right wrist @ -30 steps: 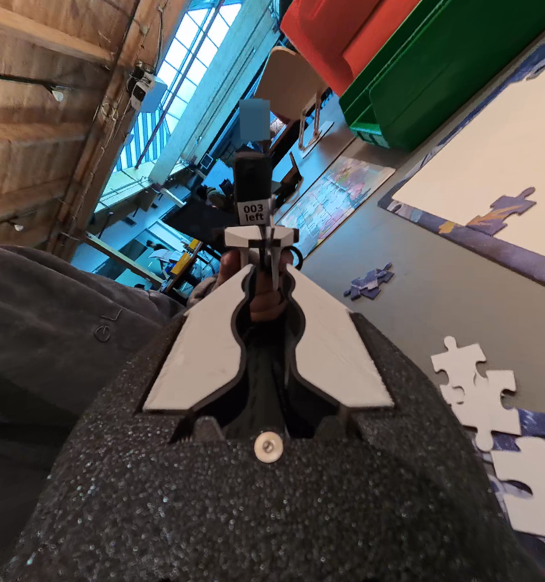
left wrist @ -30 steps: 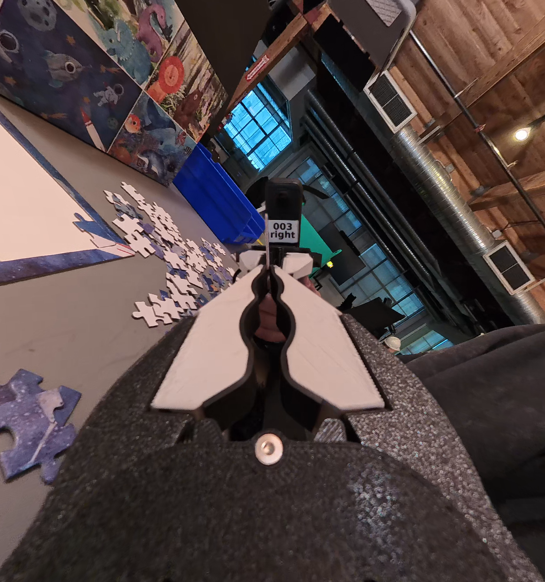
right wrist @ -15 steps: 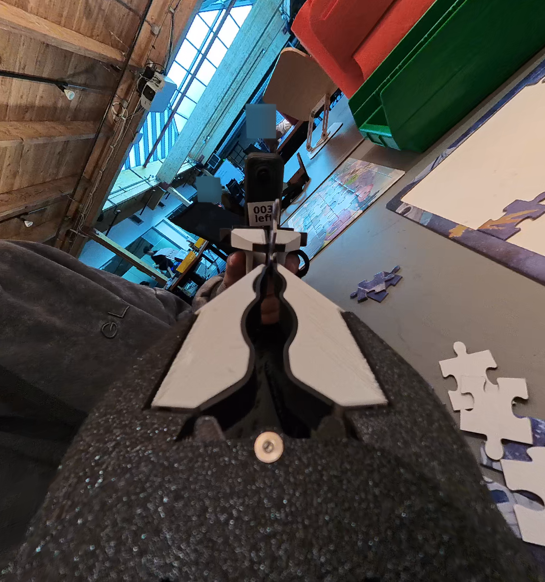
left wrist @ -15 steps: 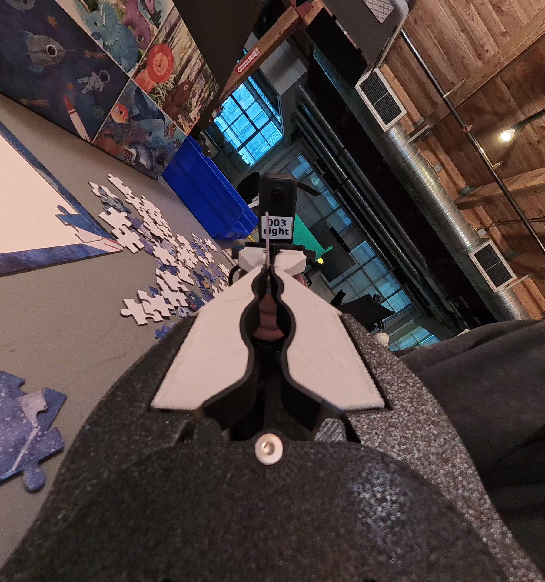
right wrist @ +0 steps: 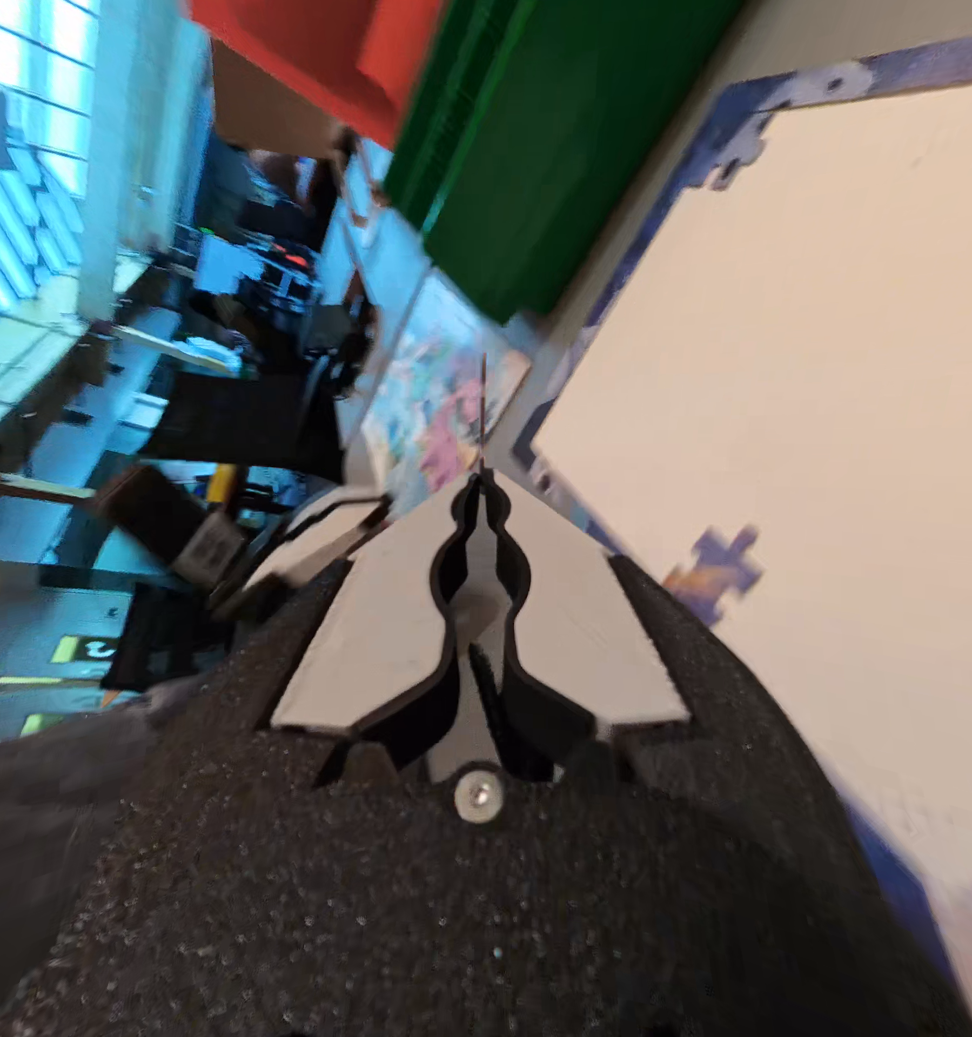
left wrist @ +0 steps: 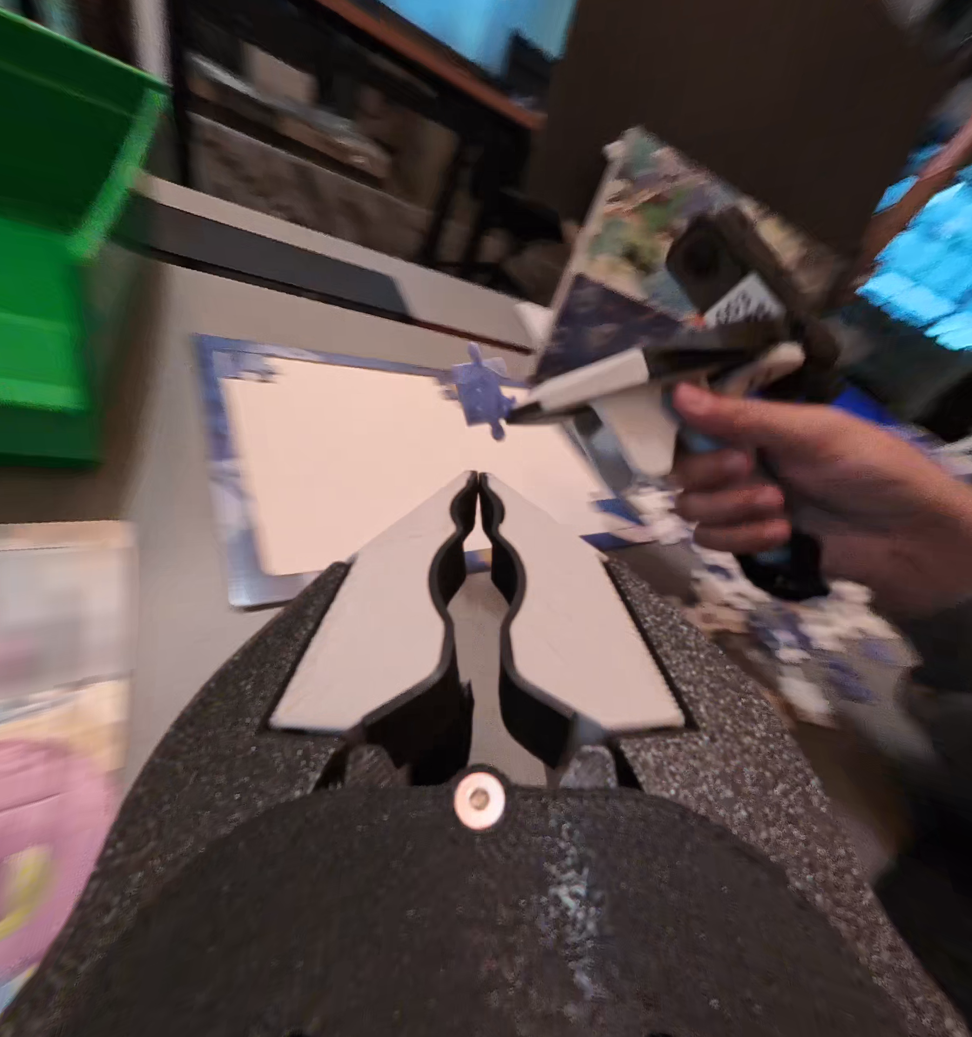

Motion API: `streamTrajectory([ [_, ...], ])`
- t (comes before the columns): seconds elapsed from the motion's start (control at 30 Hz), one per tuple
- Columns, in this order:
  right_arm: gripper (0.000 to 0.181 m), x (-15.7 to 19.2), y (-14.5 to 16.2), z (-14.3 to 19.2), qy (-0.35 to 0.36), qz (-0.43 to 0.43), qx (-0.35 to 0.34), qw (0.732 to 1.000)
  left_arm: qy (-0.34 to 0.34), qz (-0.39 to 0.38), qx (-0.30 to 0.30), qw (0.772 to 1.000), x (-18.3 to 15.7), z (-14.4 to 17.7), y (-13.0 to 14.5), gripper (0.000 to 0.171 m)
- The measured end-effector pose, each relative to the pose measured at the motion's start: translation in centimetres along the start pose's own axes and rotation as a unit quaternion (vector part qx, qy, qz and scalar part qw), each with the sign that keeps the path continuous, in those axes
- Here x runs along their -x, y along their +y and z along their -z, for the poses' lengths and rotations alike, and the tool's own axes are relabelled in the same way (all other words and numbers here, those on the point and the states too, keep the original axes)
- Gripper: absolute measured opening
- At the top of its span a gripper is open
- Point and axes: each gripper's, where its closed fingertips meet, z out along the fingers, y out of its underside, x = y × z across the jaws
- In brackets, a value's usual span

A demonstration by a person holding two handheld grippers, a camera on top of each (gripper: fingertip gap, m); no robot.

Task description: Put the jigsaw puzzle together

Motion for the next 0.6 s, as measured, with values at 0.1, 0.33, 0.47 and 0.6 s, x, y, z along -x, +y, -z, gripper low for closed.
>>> streamTrajectory([
  [0.1, 0.001, -3.5, -2.9, -5.9, 0.03, -0.08, 0.034, 0.996, -0.131, -0.066, 0.059, 0.987, 4.6, 0.2, 1.0, 0.0],
  [0.33, 0.002, -8.0, -7.0, -11.2, 0.085, -0.193, 0.014, 0.977, -0.151, -0.024, 0.185, 0.971, 8.4, -2.7, 4.7, 0.0],
  [0.47, 0.002, -8.2, -7.0, -11.8, 0.097, -0.2, 0.027, 0.975, -0.137, -0.014, 0.222, 0.965, 8.3, -3.5, 5.8, 0.0],
  [0.6, 0.002, -8.9, -6.7, -12.0, 0.12, -0.204, 0.038, 0.971, -0.141, -0.007, 0.232, 0.962, 8.6, -3.6, 6.3, 0.0],
])
